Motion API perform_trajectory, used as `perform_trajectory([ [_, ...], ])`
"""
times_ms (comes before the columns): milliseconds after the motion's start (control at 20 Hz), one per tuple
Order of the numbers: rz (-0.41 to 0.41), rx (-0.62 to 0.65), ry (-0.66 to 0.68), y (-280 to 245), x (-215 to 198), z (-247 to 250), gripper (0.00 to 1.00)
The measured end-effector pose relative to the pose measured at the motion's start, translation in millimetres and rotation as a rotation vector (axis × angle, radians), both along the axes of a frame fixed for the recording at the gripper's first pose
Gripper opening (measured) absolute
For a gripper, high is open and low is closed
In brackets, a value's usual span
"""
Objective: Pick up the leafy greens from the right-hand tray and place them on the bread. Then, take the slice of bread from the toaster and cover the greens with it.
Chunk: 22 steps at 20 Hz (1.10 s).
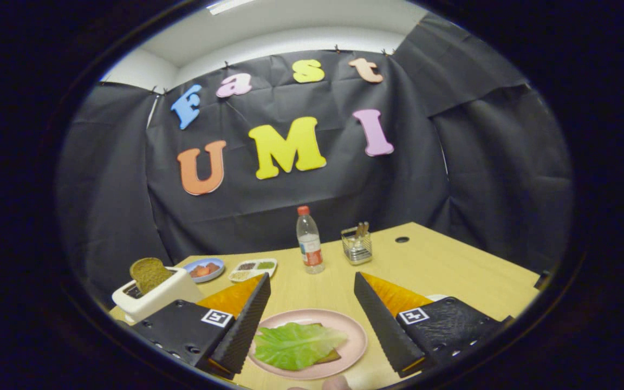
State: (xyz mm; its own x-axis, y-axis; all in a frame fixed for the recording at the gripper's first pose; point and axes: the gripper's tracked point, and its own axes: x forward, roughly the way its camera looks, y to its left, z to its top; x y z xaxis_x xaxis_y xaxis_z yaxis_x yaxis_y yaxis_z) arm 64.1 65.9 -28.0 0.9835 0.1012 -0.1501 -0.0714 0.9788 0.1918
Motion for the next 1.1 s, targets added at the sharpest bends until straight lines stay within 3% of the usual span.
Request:
perform_trajectory([
  [250, 0.036, -0.058, -0.096, 69.6, -19.8, 41.4, 0.95],
  [500, 0.13, -0.037, -0.074, 166.4, -23.7, 49.1, 0.95],
  [700, 0.194, -0.076, -0.025, 235.3, -21.9, 31.9, 0.96],
  [1100, 0.178, -0.144, 0.089, 288.6, -5.7, -9.1, 0.95],
])
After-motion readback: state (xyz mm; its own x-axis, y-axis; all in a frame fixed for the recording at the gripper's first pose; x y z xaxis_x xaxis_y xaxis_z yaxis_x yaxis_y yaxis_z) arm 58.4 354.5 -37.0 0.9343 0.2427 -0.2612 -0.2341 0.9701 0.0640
